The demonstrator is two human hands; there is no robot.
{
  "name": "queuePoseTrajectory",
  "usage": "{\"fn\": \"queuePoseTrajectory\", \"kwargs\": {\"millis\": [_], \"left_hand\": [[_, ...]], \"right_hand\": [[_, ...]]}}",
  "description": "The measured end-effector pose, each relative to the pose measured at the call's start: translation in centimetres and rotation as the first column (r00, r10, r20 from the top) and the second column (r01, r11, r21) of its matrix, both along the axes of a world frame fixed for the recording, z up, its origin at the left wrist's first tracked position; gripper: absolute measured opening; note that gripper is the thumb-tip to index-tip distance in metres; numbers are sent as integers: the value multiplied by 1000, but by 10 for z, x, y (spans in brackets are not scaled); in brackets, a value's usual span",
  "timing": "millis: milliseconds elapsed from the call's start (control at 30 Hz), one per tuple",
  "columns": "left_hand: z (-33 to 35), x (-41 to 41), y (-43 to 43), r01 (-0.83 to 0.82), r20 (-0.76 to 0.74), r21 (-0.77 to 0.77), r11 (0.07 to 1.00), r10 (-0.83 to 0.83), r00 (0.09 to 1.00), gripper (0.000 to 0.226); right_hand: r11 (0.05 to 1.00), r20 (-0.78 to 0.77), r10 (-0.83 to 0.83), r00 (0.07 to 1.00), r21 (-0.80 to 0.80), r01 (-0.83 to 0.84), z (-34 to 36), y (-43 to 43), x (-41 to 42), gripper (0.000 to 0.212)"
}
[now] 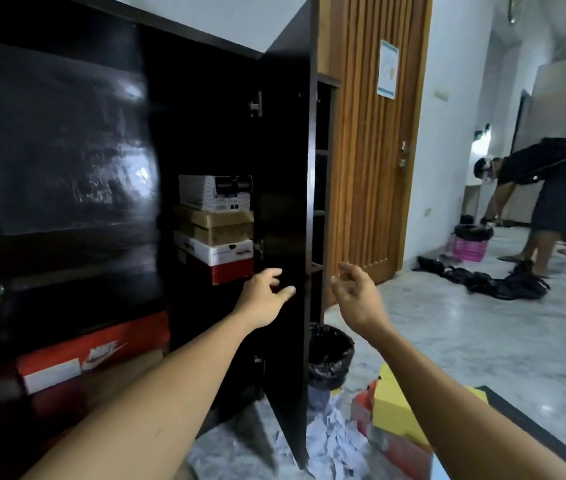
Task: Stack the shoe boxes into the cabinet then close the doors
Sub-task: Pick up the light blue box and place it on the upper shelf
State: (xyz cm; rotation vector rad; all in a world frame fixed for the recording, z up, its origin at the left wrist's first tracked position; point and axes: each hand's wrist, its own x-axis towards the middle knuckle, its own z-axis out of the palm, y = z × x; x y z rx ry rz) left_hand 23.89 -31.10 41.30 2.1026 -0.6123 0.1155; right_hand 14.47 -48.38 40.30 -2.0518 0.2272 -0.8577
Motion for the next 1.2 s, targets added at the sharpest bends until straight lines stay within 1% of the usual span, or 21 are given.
{"fn": "queuePoseTrajectory", "kwargs": {"millis": [167,367,500,700,800,833,867,967,1000,1033,1067,1100,1133,1200], "left_hand": [[-45,-41,-65,150,-54,-31,988,-151,987,57],[-108,-75,-136,328,-175,-21,944,-327,929,59],[-154,-97,-172,391,-227,6,920,-379,897,56],[-224,-120,-214,484,-403,43,874,-428,809,60],[-264,-127,-231,495,-483,36,868,-419,769,60],[-279,-129,-235,497,-514,33,867,-412,753,65],[-291,-133,-236,501,-544,27,865,-408,733,75],[-329,-135,-234,506,-592,85,858,-365,718,126],[-341,-135,-233,509,-604,86,856,-361,710,138],[-354,-134,-232,515,-616,67,854,-371,695,143],[-362,-134,-232,520,-628,42,853,-382,678,143],[-368,-134,-233,529,-633,9,848,-405,660,143],[-375,-133,-234,538,-630,-17,843,-427,649,144],[-387,-127,-235,550,-615,-34,834,-451,646,151]], "right_hand": [[978,-136,-207,969,0,208,-39,-53,-67,45],[921,-291,-362,886,33,388,-99,-112,-131,46],[872,-359,-430,829,74,484,-137,-141,-172,47],[786,-457,-514,725,86,612,-208,-182,-231,52],[718,-501,-544,673,138,682,-246,-196,-255,59],[688,-506,-560,656,158,709,-259,-200,-263,66],[661,-518,-571,637,169,731,-269,-203,-270,76],[628,-586,-541,603,197,753,-298,-215,-285,108],[627,-604,-511,611,224,746,-306,-218,-288,119],[632,-604,-477,638,268,727,-314,-223,-290,127],[636,-599,-440,669,319,703,-320,-225,-291,133],[637,-593,-397,700,371,676,-325,-226,-292,132],[646,-581,-368,726,402,649,-331,-227,-292,123],[679,-522,-349,778,432,594,-337,-227,-292,87]]}}
